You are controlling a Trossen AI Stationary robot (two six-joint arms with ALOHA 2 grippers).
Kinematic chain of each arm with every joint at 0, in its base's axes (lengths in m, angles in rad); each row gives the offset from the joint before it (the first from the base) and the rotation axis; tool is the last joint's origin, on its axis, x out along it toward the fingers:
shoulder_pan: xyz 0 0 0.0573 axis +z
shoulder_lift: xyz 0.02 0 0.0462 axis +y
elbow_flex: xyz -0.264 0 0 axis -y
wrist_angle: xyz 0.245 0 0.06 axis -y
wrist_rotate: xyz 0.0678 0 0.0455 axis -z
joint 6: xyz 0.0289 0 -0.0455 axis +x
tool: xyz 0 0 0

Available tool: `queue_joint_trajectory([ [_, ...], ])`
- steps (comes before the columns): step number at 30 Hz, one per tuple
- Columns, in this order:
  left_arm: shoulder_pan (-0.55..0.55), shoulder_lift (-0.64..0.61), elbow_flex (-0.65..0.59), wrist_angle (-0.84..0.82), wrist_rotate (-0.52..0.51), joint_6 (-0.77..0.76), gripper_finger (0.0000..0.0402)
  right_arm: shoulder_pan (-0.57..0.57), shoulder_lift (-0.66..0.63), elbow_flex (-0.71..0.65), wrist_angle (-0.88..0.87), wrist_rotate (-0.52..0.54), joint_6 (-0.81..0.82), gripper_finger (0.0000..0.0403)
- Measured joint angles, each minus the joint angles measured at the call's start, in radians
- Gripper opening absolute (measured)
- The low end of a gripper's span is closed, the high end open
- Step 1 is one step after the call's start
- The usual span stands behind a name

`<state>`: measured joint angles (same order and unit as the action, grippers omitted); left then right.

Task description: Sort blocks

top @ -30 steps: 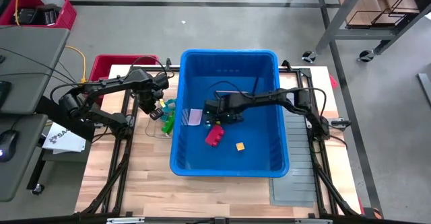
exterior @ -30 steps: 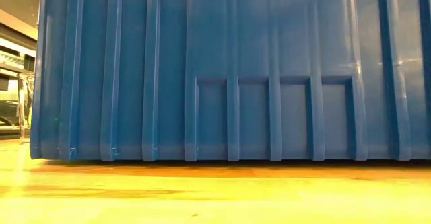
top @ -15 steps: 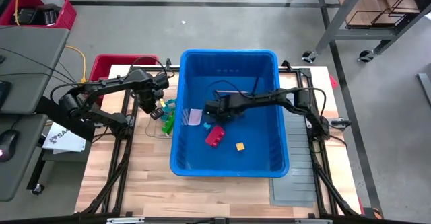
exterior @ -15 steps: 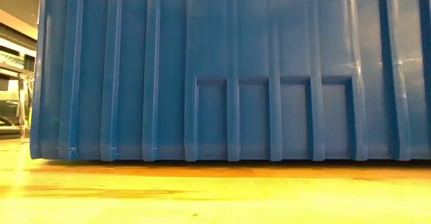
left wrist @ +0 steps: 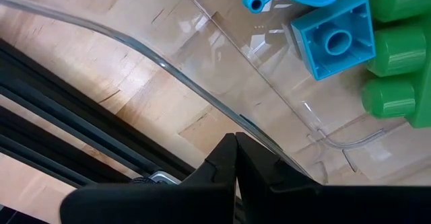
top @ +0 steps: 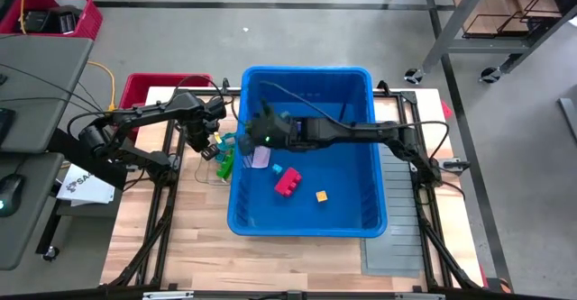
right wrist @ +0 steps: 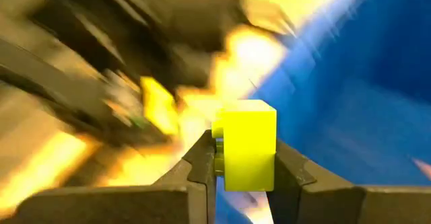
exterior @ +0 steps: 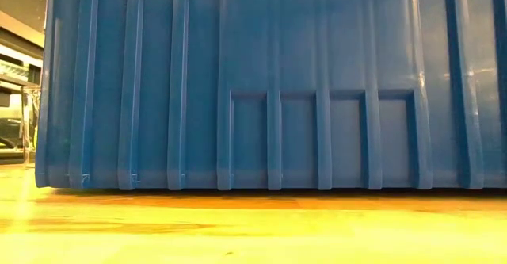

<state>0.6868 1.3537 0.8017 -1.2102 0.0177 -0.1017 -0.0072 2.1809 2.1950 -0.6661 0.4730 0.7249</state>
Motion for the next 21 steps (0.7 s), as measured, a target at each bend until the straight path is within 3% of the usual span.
queue_joint_trajectory([
  [4,0.0,0.0,0.0,0.001,0.0,-0.001,0.0,-0.019,-0.002,0.018,0.185,-0.086,-0.087,0.0069],
  [10,0.0,0.0,0.0,0.001,0.0,-0.001,0.0,-0.06,0.026,0.015,0.225,-0.273,-0.071,0.0075],
  [17,0.0,0.0,0.0,0.001,0.001,-0.009,0.0,-0.067,0.079,0.014,0.269,-0.387,0.002,0.0234],
  [21,0.0,0.0,0.0,0.001,0.0,-0.01,0.0,-0.067,0.077,0.014,0.275,-0.388,-0.049,0.0284],
])
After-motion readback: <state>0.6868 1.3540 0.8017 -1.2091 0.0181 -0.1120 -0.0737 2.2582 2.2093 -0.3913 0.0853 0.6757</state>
